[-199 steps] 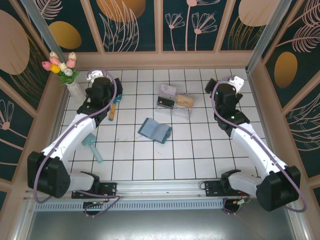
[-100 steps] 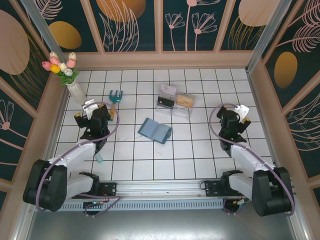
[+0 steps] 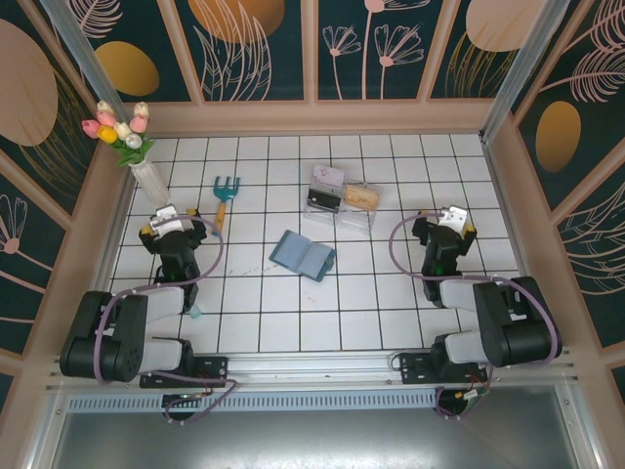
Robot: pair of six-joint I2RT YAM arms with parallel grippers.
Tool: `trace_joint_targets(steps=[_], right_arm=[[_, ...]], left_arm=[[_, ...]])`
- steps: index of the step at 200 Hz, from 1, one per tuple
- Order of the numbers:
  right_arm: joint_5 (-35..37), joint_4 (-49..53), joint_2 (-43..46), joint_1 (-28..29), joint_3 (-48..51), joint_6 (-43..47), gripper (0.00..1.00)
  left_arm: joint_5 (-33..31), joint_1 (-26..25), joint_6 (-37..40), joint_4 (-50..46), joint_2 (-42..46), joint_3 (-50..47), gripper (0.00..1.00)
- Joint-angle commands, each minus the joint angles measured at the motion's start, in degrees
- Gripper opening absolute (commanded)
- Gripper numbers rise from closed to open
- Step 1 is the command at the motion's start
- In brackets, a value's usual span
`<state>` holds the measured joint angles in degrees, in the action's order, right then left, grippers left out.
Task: Take the credit cards out of the card holder
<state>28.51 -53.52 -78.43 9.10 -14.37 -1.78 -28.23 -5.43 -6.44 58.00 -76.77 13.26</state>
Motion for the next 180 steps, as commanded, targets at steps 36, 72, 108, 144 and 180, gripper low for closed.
trace_joint_targets(steps=[36, 72, 108, 144, 180], right_arm=[[-13.4, -16.1, -3.8, -4.7, 2.2, 2.8, 0.99], [-15.4, -17.5, -6.3, -6.0, 1.9, 1.9, 0.99], [-17.9, -17.2, -6.8, -7.2, 1.7, 1.3, 0.99], [-18.9, -23.9, -10.7, -7.7, 3.4, 1.5, 0.99], [-19.4, -21.3, -9.9, -8.0, 2.8, 0.9, 0.99]], left_arm=[[18.1, 4.2, 1.9, 18.5, -6.0, -3.5, 0.99], [19.1, 4.2, 2.3, 22.6, -9.9, -3.8, 0.99], [16.7, 4.2, 1.7, 18.2, -10.3, -1.3, 0.99], [15.6, 4.2, 1.1, 17.0, -10.5, -0.6, 0.99], [15.6, 4.2, 1.2, 17.2, -10.5, -0.7, 0.99]])
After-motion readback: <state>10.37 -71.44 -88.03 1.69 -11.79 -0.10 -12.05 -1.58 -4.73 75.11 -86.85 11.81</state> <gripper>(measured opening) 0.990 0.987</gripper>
